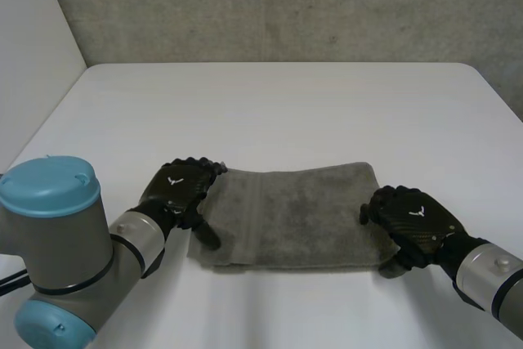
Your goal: Fold the towel.
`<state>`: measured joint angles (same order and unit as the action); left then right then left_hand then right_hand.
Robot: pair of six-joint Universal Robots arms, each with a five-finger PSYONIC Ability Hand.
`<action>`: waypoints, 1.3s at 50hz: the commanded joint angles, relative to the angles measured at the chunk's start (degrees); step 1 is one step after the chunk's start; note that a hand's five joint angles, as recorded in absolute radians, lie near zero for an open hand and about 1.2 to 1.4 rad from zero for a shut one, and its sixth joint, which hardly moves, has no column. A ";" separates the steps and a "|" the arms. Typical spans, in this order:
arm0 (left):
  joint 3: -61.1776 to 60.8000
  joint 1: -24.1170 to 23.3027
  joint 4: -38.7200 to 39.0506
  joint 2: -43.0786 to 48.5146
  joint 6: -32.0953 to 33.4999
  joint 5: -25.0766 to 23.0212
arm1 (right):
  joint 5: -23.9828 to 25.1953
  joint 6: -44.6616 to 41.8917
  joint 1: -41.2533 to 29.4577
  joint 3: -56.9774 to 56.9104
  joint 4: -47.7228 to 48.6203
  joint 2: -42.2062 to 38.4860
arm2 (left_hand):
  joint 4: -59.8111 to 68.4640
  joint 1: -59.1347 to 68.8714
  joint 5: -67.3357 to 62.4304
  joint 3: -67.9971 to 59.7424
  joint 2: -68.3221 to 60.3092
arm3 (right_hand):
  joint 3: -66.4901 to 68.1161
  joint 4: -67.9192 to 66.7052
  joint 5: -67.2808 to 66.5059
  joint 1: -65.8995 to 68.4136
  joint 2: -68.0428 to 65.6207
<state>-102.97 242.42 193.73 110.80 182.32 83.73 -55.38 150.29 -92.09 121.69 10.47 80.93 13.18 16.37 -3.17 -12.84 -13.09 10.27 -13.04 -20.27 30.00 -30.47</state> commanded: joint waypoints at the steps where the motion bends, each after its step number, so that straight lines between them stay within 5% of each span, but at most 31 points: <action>1: -0.30 0.07 0.50 -0.05 0.05 -0.06 | 0.89 -2.46 2.44 1.10 2.97 -1.21 | -3.18 -6.49 3.17 2.84 3.21 | -0.27 3.04 -2.51 2.78 -2.31; 10: -0.39 -0.10 0.51 -0.05 -0.04 -0.06 | 1.24 -2.64 3.59 0.57 5.44 -3.68 | -3.18 -6.49 3.17 2.84 3.21 | -0.27 3.04 -20.01 20.29 -19.82; 18: -0.48 -0.10 0.68 -0.05 0.05 -0.06 | 1.51 -2.55 7.27 -1.01 5.44 -3.15 | -3.18 -6.49 3.17 2.84 3.21 | -0.27 3.04 -49.72 49.99 -49.52; 35: -0.48 0.07 0.68 -0.32 0.05 -0.06 | 5.20 -1.84 12.82 -2.42 2.45 1.16 | -3.18 -6.49 3.17 2.84 3.21 | -0.27 3.04 -47.43 47.71 -47.24; 37: -0.57 -0.02 0.59 -0.41 0.05 -0.06 | 5.55 -1.58 12.73 -1.89 -0.79 0.98 | -3.18 -6.49 3.17 2.84 3.21 | -0.27 3.04 -22.28 22.56 -22.09; 42: -0.57 -0.10 0.59 -0.49 0.05 -0.06 | 5.81 -0.53 11.94 0.03 -2.30 1.16 | -3.18 -6.49 3.17 2.84 3.21 | -0.27 3.04 -8.11 8.38 -7.91; 65: -0.48 1.48 -1.34 -8.14 -3.64 -0.67 | 3.80 6.15 6.32 1.98 8.07 -2.70 | -3.18 -6.49 3.17 2.84 3.21 | -0.27 3.04 -8.40 8.68 -8.21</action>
<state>-103.52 242.90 192.89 102.88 180.45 83.33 -50.45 155.99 -84.61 123.97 17.43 80.19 13.18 16.38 -3.17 -12.84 -13.09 10.27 -13.04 -28.66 39.94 -40.42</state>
